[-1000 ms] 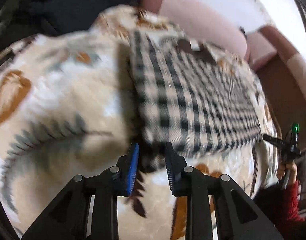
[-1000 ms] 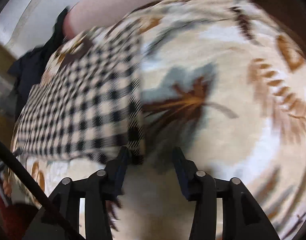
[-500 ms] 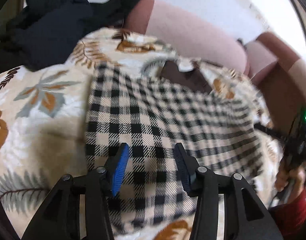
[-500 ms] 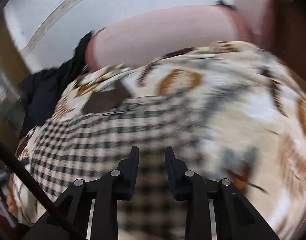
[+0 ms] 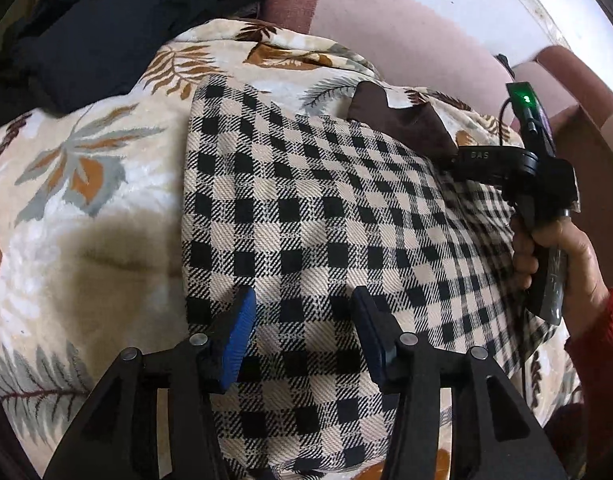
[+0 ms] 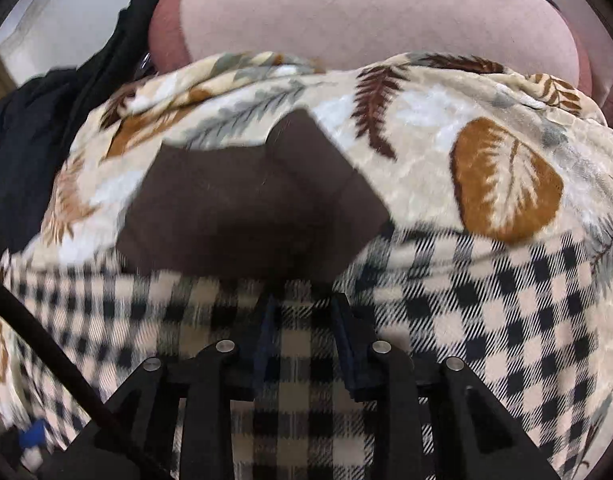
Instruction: Fold large clothes
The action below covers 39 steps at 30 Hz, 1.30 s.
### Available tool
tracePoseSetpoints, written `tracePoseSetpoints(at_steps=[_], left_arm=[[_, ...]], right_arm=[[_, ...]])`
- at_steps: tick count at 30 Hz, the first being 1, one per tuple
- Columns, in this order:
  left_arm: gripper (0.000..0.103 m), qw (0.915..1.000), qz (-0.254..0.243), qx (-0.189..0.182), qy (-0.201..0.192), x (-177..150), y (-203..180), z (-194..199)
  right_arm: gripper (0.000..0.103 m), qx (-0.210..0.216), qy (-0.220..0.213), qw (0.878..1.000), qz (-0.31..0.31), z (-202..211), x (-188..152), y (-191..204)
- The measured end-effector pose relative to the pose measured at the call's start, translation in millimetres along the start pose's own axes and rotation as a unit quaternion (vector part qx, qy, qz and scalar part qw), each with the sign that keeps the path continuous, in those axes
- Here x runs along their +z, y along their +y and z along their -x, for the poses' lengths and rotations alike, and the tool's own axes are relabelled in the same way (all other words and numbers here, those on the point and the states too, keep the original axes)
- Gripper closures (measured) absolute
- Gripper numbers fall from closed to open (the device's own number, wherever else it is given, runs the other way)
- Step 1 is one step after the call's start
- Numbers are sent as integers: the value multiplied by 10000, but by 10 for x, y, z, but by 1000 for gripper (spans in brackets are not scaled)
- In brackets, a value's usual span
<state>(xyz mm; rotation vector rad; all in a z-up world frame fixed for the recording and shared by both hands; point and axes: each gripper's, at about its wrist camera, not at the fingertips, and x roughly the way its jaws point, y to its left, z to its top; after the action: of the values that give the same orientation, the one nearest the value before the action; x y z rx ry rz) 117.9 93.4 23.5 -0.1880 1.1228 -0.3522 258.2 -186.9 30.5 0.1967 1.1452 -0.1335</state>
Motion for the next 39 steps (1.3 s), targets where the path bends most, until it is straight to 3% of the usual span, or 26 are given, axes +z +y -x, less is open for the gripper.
tracePoseSetpoints(at_steps=[2,6,12,17,20,23,26,29,34,39], left_arm=[[55,10000,62,-10,-13,-2,18,28],[54,9998,207,10,-33,-31,101,76],[53,9992,382,-20,-97,-75,220,189],[53,9981,582,125,-141,-145,345,267],[53,9962,711,488,-138,-160,476,285],[53,9920,1189,321,-275,-132,729,381],[48,9872,1544,-32,-408,-57,908,443],[40,9854,1596,-358,-467,47,961,404],[40,9855,1410,-932,-175,182,847,169],[40,9882,1155,-1005,48,336,759,-98]], right_arm=[[66,-238,-166,9996,40,133,8,-16],[66,296,-278,9992,6,519,-258,-148],[66,714,-247,9957,540,989,-1177,-246],[66,561,-65,9961,679,987,-1889,-485],[65,487,-154,9955,803,1089,-2048,-485],[62,553,-237,9948,820,1205,-2059,-418],[61,748,-448,9913,984,1335,-2078,-214],[53,1031,-614,9835,1352,1409,-2091,156],[52,1337,-692,9627,2250,1379,-2287,924],[49,942,-957,9315,3380,1250,-2615,1616]])
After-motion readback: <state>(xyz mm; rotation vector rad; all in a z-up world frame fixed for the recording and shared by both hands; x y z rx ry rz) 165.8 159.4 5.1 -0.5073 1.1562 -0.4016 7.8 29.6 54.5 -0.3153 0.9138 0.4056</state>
